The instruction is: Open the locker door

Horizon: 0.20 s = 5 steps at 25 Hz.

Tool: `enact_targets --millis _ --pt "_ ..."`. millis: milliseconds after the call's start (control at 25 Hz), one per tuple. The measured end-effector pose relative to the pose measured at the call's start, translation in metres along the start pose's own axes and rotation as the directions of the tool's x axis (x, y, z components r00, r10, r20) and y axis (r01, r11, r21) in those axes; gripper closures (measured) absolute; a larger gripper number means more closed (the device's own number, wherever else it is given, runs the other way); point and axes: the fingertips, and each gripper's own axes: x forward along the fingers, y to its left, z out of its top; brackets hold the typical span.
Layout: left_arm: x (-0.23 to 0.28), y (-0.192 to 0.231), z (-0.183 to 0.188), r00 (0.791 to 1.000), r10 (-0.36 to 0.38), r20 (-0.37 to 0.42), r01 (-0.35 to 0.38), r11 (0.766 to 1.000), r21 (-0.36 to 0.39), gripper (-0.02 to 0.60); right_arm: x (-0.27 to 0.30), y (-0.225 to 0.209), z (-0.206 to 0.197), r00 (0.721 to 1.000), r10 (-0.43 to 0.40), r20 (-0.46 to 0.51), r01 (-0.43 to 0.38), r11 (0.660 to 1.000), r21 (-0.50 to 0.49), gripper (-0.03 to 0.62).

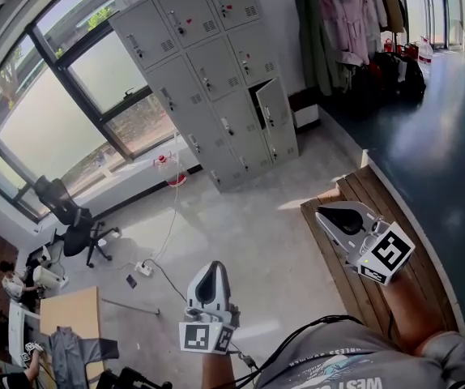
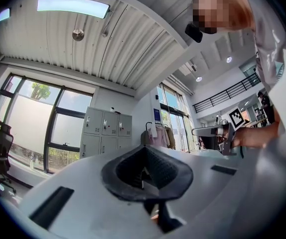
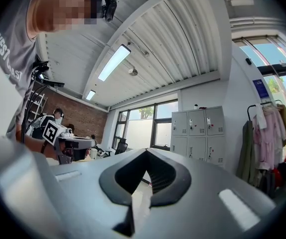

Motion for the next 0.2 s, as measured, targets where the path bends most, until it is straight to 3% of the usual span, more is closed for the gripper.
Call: enact_targets --millis 200 --pt "-0.0025 -0.0003 0.0043 1.0 0.026 0.005 -0.026 1.0 -0.001 0.575 -0.0038 -0.0008 0.0046 1.0 0.011 -0.005 -0.011 1.0 -0.013 0.602"
